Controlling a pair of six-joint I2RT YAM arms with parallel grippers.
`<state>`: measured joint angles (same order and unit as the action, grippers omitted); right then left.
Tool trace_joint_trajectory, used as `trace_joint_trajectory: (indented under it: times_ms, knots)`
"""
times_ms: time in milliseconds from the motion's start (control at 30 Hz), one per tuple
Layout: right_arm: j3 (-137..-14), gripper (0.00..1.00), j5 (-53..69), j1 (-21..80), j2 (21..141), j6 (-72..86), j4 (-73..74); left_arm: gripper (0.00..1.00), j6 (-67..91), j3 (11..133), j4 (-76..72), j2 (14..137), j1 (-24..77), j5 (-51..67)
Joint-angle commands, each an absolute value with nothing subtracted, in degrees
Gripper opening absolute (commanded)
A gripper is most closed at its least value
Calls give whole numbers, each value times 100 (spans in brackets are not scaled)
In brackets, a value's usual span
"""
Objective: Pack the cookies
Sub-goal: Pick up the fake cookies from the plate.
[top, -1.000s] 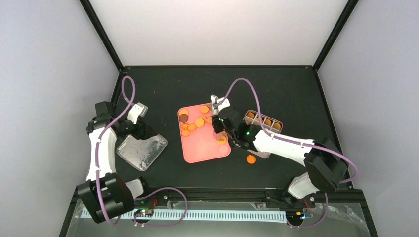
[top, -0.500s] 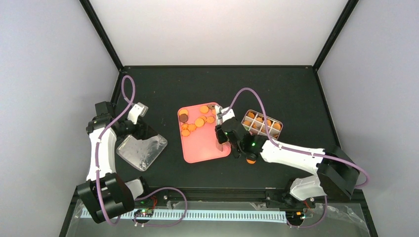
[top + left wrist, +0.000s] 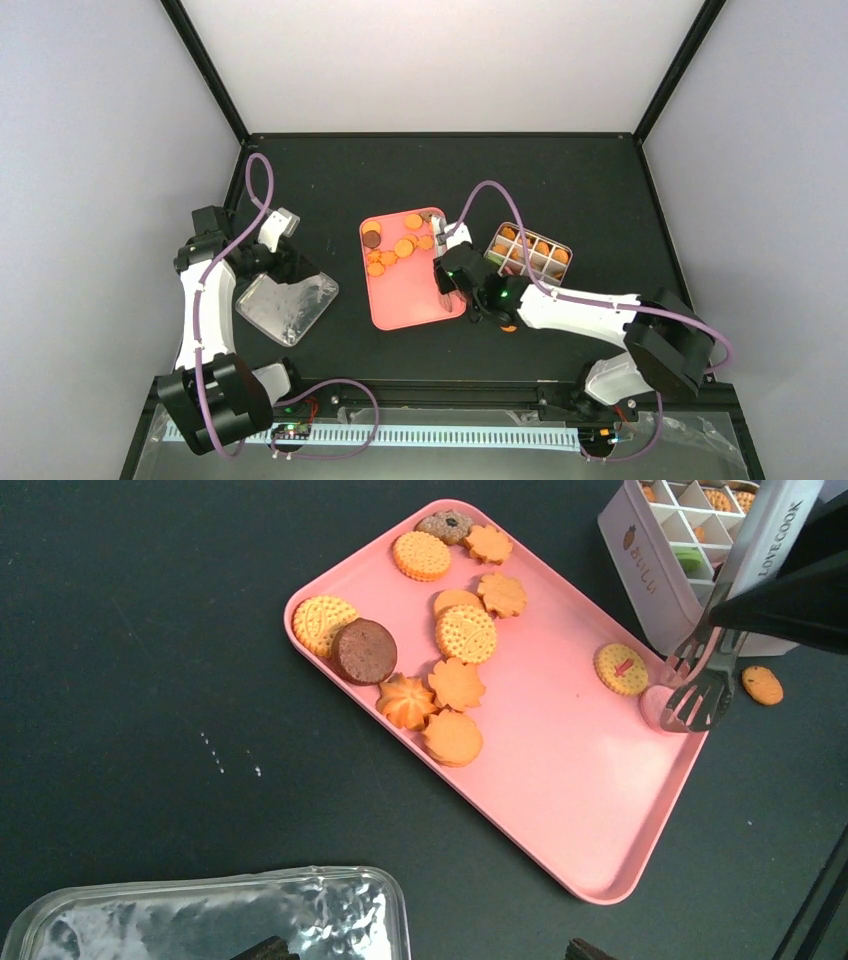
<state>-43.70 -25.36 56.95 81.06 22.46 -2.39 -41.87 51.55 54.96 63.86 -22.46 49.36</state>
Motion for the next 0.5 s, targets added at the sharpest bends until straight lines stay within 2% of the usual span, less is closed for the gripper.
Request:
trace_joint_trajectory:
  times_ms: [0, 367, 467]
  knots:
    - [-4585, 43, -2820, 5890, 8416, 2293, -327, 72, -4342, 5212, 5621, 6312, -2242, 5133]
    - [-4777, 42, -3062, 6244, 8749, 2272, -325, 72, -4376, 5178, 5616, 6342, -2247, 5120]
    - [-4895, 37, -3138, 6249, 8683, 2154, -293, 72, -4381, 5168, 5608, 6354, -2250, 5115]
